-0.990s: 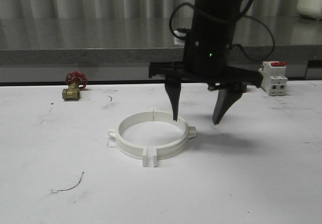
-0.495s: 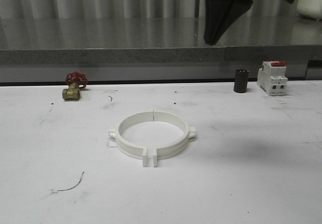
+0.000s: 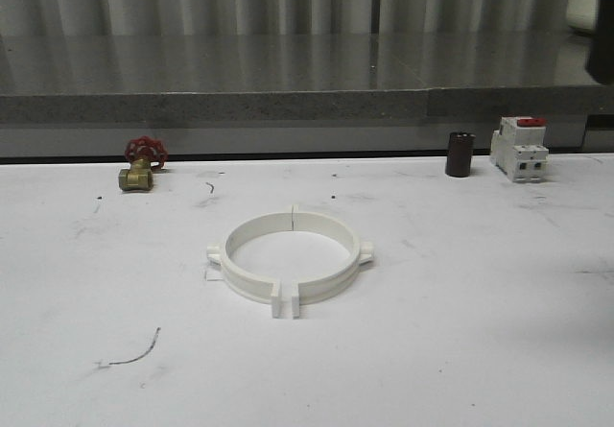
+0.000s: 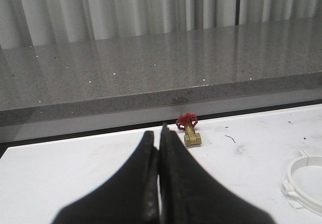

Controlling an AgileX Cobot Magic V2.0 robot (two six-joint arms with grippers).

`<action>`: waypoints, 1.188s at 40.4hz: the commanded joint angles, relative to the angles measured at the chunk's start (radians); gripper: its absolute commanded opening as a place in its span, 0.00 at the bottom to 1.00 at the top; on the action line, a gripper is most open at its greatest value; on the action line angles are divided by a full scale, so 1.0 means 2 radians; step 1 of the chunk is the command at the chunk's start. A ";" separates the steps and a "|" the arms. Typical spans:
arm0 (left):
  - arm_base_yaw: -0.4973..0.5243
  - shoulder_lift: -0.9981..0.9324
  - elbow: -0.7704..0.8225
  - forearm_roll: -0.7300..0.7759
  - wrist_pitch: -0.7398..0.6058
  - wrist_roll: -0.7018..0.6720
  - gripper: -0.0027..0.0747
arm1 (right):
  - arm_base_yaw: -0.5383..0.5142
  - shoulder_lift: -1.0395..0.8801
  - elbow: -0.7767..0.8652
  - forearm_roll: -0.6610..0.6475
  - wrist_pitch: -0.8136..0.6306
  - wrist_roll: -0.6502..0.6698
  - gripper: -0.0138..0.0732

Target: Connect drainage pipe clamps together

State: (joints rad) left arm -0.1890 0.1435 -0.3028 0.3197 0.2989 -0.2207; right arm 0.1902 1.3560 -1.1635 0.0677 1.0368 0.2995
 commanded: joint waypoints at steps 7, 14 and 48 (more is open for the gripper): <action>-0.003 0.005 -0.014 0.002 -0.041 0.002 0.01 | -0.015 -0.135 0.137 -0.034 -0.085 -0.019 0.09; -0.003 0.005 -0.014 0.002 -0.041 0.002 0.01 | -0.015 -0.249 0.232 -0.104 -0.158 -0.034 0.08; -0.003 0.005 -0.014 0.002 -0.041 0.002 0.01 | -0.014 -0.634 0.402 -0.165 -0.315 -0.034 0.08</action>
State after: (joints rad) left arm -0.1890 0.1435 -0.3028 0.3197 0.2989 -0.2207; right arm 0.1641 0.0762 -0.3347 -0.2381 0.4941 0.2388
